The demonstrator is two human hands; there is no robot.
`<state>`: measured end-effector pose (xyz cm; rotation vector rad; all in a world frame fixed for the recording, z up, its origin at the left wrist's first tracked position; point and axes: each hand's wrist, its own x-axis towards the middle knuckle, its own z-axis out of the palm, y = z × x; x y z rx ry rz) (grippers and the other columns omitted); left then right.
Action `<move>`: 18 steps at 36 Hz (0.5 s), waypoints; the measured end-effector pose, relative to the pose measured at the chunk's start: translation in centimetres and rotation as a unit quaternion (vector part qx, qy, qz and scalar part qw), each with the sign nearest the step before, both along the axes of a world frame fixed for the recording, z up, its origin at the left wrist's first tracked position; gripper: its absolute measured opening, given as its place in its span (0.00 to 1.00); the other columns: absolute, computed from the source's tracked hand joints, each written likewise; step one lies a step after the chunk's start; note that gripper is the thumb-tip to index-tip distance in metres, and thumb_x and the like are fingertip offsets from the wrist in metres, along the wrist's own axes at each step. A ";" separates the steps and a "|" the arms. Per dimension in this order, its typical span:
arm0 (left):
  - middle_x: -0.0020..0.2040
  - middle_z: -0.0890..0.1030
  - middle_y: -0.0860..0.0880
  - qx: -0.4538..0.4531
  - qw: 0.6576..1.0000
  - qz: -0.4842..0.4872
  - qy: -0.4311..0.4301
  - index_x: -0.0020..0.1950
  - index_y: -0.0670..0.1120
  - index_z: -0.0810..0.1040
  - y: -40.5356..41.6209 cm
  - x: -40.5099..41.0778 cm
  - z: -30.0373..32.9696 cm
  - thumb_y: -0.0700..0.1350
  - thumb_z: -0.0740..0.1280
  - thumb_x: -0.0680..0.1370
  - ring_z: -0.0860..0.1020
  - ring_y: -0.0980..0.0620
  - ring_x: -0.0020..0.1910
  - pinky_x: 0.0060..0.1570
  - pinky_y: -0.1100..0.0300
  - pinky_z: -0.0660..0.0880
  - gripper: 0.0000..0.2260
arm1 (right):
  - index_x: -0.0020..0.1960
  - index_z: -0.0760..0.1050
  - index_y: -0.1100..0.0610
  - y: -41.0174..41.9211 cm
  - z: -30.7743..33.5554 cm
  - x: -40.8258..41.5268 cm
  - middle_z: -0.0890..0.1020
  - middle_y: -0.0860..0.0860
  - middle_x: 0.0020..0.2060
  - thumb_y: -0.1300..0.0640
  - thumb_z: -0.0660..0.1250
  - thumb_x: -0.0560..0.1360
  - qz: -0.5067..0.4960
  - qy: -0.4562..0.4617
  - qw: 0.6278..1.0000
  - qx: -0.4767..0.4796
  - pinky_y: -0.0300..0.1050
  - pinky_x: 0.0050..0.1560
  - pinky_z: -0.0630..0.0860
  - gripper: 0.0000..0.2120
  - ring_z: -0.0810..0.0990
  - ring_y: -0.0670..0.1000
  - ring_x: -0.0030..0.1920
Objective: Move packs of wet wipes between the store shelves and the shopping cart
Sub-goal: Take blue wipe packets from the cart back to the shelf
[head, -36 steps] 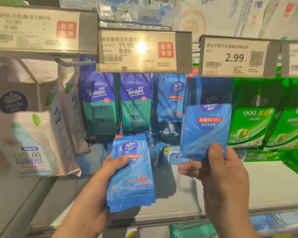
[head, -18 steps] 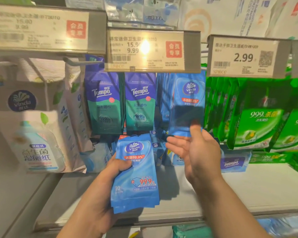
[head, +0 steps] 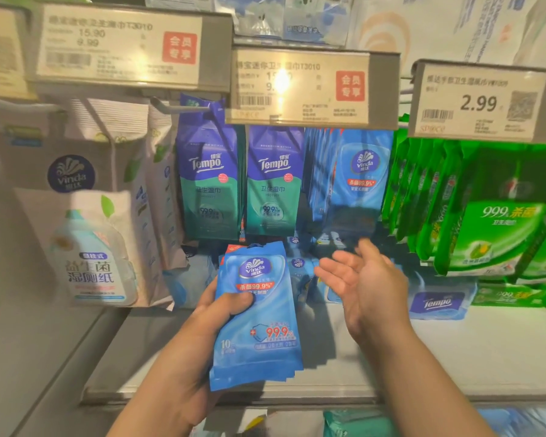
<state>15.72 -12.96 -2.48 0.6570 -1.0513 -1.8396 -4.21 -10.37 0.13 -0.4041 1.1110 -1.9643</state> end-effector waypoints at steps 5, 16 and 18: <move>0.46 0.86 0.38 0.077 0.996 0.015 -0.033 0.68 0.41 0.74 1.2 -0.5 -0.3 0.42 0.79 0.51 0.86 0.40 0.38 0.32 0.50 0.81 0.44 | 0.52 0.71 0.60 1.8 -0.7 0.5 0.73 0.53 0.25 0.51 0.63 0.83 0.128 0.100 0.983 0.080 0.42 0.23 0.67 0.12 0.68 0.53 0.20; 0.54 0.86 0.43 0.052 0.996 0.075 -0.002 0.64 0.55 0.77 4.6 -2.1 0.6 0.48 0.76 0.60 0.85 0.40 0.46 0.41 0.43 0.83 0.31 | 0.57 0.76 0.60 6.9 -0.1 2.5 0.85 0.56 0.45 0.43 0.73 0.73 0.339 0.360 0.857 0.145 0.47 0.25 0.79 0.23 0.81 0.54 0.32; 0.55 0.86 0.45 0.043 0.996 0.079 -0.007 0.66 0.56 0.75 4.8 -2.2 0.5 0.52 0.75 0.61 0.85 0.40 0.51 0.48 0.39 0.82 0.32 | 0.58 0.76 0.61 7.2 0.0 2.3 0.85 0.55 0.44 0.50 0.71 0.79 0.343 0.342 0.863 0.141 0.48 0.27 0.80 0.16 0.81 0.57 0.33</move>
